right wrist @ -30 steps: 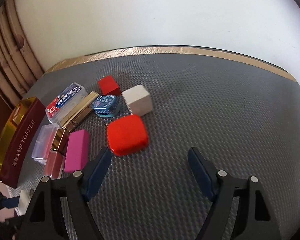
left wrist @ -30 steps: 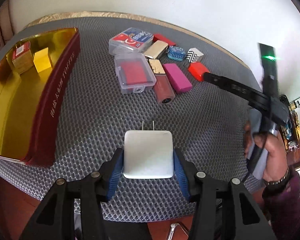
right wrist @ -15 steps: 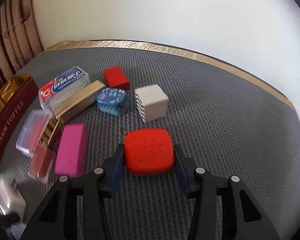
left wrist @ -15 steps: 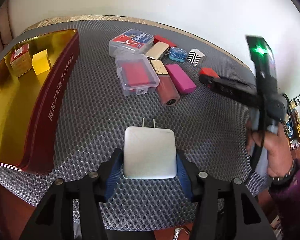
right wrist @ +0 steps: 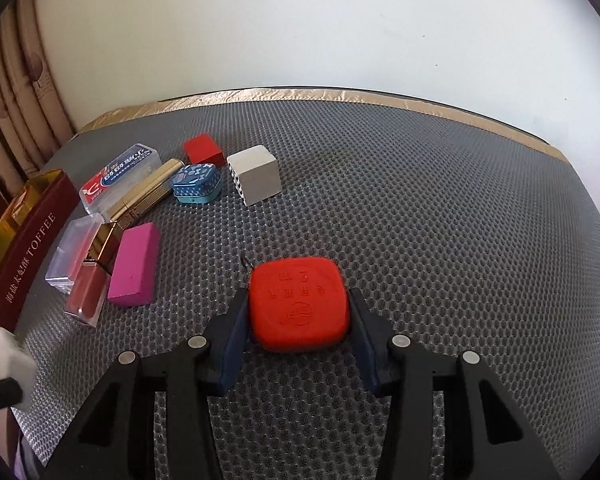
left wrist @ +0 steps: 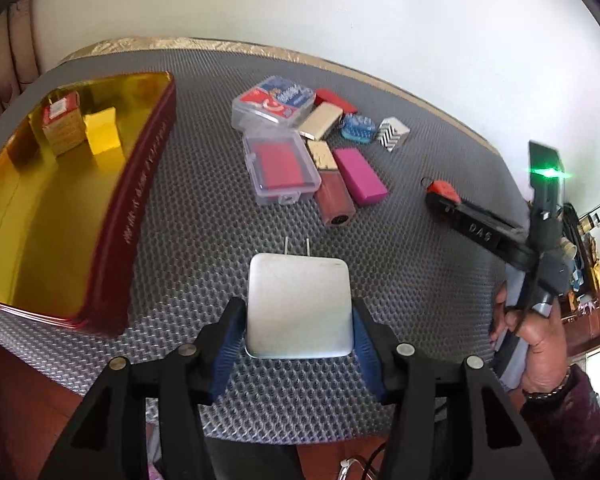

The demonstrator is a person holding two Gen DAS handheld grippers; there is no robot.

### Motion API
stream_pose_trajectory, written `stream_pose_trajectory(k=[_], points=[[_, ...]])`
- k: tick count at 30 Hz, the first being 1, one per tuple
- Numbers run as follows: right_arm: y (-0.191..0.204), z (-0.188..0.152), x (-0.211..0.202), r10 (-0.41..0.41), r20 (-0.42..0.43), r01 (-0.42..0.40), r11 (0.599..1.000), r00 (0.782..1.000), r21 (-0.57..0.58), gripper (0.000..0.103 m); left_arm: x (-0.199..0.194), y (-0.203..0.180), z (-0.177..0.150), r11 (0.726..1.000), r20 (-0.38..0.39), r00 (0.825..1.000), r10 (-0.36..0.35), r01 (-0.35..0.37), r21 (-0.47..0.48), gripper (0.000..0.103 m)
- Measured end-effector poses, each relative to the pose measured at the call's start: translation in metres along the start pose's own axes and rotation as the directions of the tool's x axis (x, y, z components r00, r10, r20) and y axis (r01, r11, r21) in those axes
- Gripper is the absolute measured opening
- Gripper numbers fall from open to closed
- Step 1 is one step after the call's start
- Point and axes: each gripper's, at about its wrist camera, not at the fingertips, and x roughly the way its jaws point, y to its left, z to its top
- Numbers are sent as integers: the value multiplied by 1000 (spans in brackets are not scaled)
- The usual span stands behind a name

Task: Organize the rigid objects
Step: 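Place the white charger into the tin and open the left gripper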

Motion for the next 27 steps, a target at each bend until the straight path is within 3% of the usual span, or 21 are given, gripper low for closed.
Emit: stream_pose_trajectory(k=[8, 12, 23, 27], points=[[2, -1, -1, -15, -3, 15, 1000, 1000, -8, 44, -57, 36, 23, 998, 77, 997, 9, -4, -57, 53], [6, 0, 1, -19, -3, 19, 1000, 1000, -11, 44, -76, 78, 42, 990, 95, 992, 79, -68, -121, 54], [8, -2, 2, -27, -4, 27, 1000, 1000, -14, 45, -30, 156, 84, 958, 34, 970, 239, -230, -172, 54], [11, -1, 4, -32, -4, 31, 999, 999, -16, 45, 1, 176, 96, 950, -36, 976, 217, -219, -221, 54]])
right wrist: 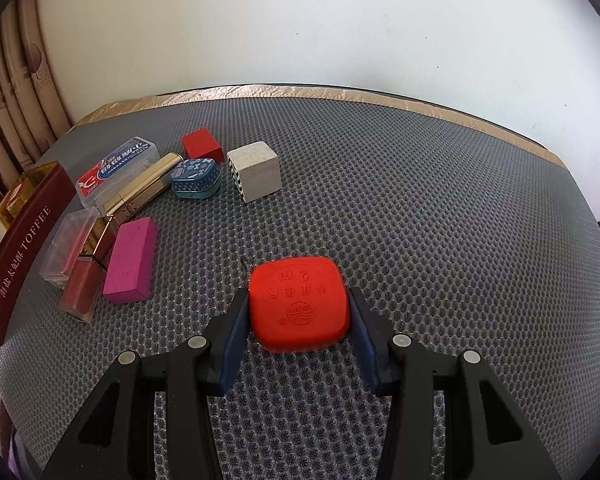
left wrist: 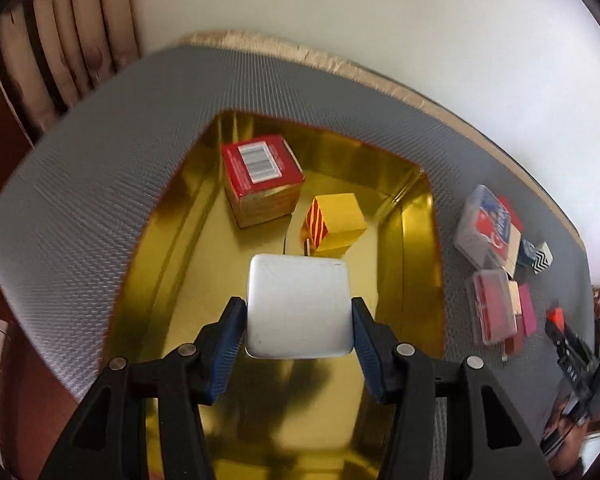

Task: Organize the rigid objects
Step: 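Place the white charger into the tin and open the left gripper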

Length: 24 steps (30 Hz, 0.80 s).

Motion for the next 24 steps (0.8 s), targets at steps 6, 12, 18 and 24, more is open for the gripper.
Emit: stream_pose_trajectory(k=[6, 12, 18, 24], points=[[2, -1, 1, -5, -1, 5, 1000, 1000, -2, 45, 22, 0, 19, 1000, -16, 1000, 22, -22, -7, 54], [3, -1, 1, -9, -1, 9, 1000, 1000, -3, 45, 43, 0, 37, 999, -49, 999, 14, -16, -44, 54], [4, -2, 2, -13, -2, 13, 1000, 1000, -4, 45, 51, -10, 50, 1000, -37, 999, 29, -29, 2, 54], [4, -2, 2, -14, -1, 14, 1000, 1000, -4, 45, 46, -10, 45, 1000, -49, 998, 30, -30, 9, 54]])
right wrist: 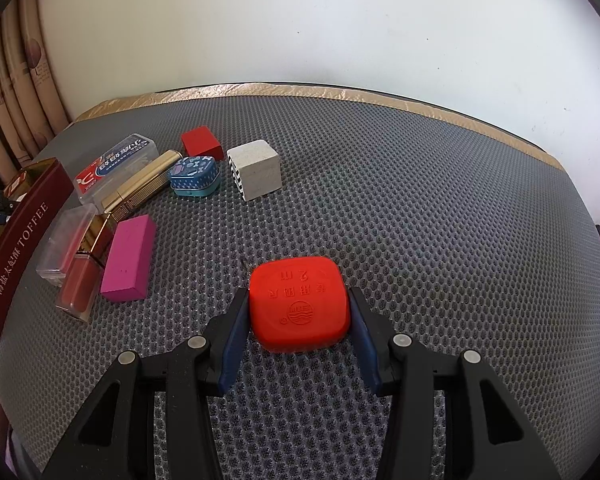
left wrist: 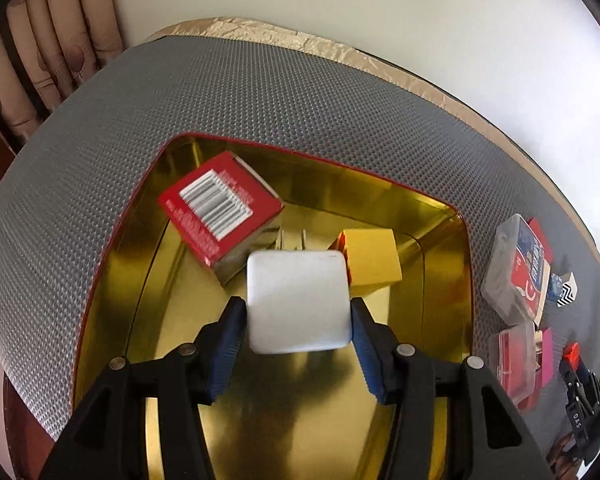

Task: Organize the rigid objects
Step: 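Place the white charger into the tin and open the left gripper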

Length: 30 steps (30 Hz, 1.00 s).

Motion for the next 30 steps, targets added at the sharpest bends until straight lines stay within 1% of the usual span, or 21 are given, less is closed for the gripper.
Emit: stream_pose_trajectory(k=[2, 5, 8, 11, 14, 17, 19, 22, 25, 26, 29, 30], points=[[0, 0, 0, 0, 0, 0, 1000, 1000, 0, 45, -8, 3, -6, 1000, -1, 1000, -16, 16, -13, 54], [0, 0, 0, -1, 0, 1, 1000, 1000, 1, 45, -21, 7, -15, 999, 19, 1000, -21, 22, -25, 54], [-1, -1, -1, -2, 0, 2, 1000, 1000, 0, 45, -37, 10, -28, 998, 59, 998, -38, 41, -57, 54], [-1, -1, -1, -4, 0, 4, 1000, 1000, 0, 45, -57, 18, -46, 992, 107, 994, -39, 52, -115, 54], [1, -1, 1, -5, 0, 5, 1000, 1000, -1, 45, -81, 24, -69, 985, 183, 983, -34, 63, -159, 54], [1, -1, 1, -6, 0, 6, 1000, 1000, -1, 45, -105, 27, -92, 984, 233, 972, 17, 25, -178, 54], [1, -1, 1, -8, 0, 8, 1000, 1000, -2, 45, -121, 32, -114, 979, 259, 964, 67, -13, -206, 54], [-1, -1, 1, -12, -2, 12, 1000, 1000, -7, 44, -133, 46, -145, 968, 270, 954, 131, -65, -241, 54], [7, 3, -1, -31, -22, 30, 999, 999, -36, 44, -139, 61, -172, 955, 284, 938, 200, -123, -270, 54], [12, 5, -5, -20, -27, 19, 999, 999, -41, 44, -138, 63, -178, 954, 279, 938, 205, -127, -272, 54], [35, 14, -27, 15, 0, -15, 997, 1000, -78, 44, -133, 73, -188, 958, 237, 954, 184, -119, -262, 54], [47, 20, -37, 44, 12, -42, 995, 999, -96, 44, -131, 74, -190, 959, 227, 958, 173, -111, -259, 54]])
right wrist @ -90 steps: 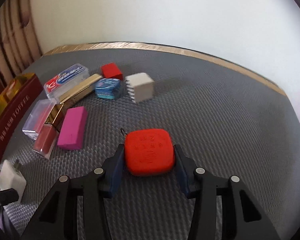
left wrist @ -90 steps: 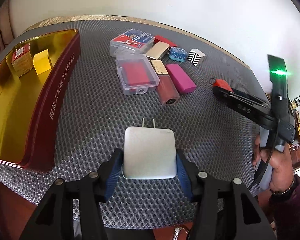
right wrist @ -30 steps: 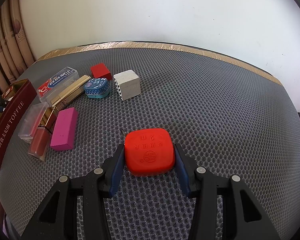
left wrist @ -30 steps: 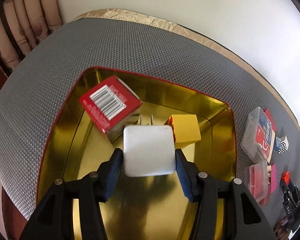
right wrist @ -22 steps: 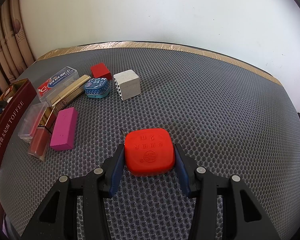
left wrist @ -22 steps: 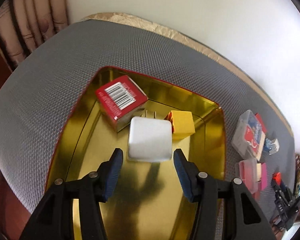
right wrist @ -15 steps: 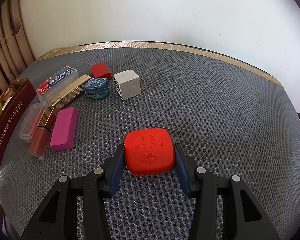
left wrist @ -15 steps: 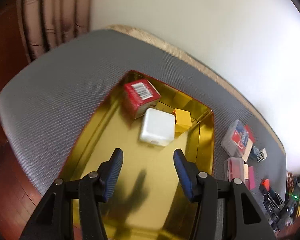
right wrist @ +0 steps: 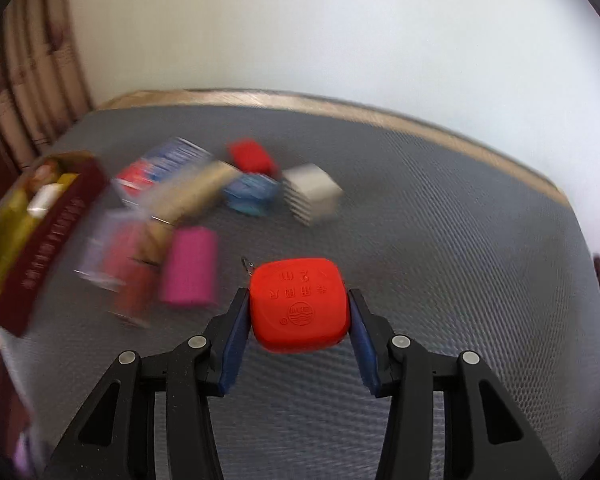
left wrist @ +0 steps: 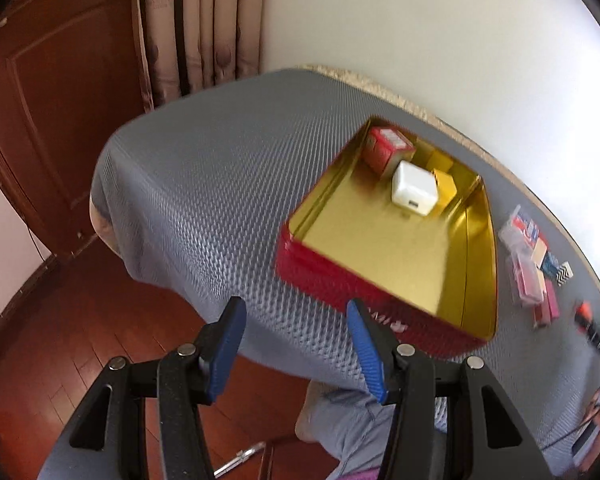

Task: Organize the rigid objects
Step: 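Place the white charger into the tin and open the left gripper, then carry the red rubber cube into the tin and release with right gripper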

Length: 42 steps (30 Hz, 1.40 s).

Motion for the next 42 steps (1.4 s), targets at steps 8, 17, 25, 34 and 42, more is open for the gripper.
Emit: stream_pose_trajectory(k=[8, 17, 25, 34, 42], points=[[132, 50, -25, 285, -40, -288, 948, 958, -137, 44, 6, -12, -7, 995, -39, 998, 43, -39, 94, 54], [281, 47, 19, 384, -239, -439, 863, 892, -251, 44, 7, -5, -4, 997, -45, 997, 55, -52, 63, 54], [325, 59, 51, 348, -305, -433, 855, 887, -285, 44, 12, -11, -4, 990, -52, 995, 81, -75, 116, 56], [342, 68, 71, 324, -313, -417, 856, 893, -304, 44, 22, -6, -4, 994, -106, 992, 62, -53, 93, 56], [355, 73, 81, 307, -309, -403, 856, 900, -325, 44, 27, -6, -4, 995, -130, 990, 52, -40, 96, 56]])
